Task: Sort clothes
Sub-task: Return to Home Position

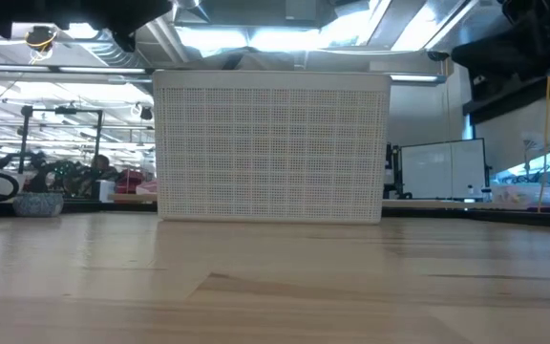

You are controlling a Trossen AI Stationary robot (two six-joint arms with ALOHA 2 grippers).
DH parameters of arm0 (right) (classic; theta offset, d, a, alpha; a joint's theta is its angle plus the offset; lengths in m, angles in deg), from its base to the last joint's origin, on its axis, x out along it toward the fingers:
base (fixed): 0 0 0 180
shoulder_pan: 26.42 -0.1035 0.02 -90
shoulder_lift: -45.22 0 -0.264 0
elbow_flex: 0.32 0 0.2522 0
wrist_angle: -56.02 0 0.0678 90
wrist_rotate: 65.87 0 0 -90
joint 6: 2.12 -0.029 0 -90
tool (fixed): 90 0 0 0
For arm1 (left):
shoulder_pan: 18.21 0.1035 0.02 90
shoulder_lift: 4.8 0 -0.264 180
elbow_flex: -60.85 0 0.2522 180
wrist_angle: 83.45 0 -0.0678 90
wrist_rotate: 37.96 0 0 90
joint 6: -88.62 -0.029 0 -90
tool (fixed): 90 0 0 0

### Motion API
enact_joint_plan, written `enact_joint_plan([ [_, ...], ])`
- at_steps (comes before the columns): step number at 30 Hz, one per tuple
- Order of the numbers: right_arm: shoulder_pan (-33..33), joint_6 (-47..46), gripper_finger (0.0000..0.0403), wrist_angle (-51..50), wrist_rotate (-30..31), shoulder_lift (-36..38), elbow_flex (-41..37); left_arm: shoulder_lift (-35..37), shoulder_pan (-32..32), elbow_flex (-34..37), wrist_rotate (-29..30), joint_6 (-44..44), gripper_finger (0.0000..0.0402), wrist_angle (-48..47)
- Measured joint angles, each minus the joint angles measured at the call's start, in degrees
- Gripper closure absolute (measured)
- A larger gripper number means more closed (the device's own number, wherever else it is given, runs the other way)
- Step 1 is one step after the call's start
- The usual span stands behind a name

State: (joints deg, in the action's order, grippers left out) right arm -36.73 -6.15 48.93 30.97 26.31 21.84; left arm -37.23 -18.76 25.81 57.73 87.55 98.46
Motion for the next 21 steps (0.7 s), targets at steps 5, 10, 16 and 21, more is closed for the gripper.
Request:
enact_joint_plan([
  [5, 4.0, 0.0, 0.0379, -3.1, -3.5, 1.8, 0.0, 4.2, 0.9, 3.7, 0.0, 1.0, 0.0359, 0.1],
  [10, 7.1, 0.0, 0.0396, -3.8, -4.1, 2.4, 0.0, 10.1, 1.2, 8.1, -2.0, 5.4, 0.0394, 0.2],
  [16, 7.4, 0.0, 0.038, -2.9, -3.5, 2.3, 0.0, 15.0, 1.2, 12.6, -2.3, 7.2, 0.0398, 0.0],
  [21, 7.4, 0.0, 0.0393, -1.3, -1.8, 2.3, -1.1, 18.0, 1.2, 15.8, -2.3, 8.2, 0.04, 0.0],
])
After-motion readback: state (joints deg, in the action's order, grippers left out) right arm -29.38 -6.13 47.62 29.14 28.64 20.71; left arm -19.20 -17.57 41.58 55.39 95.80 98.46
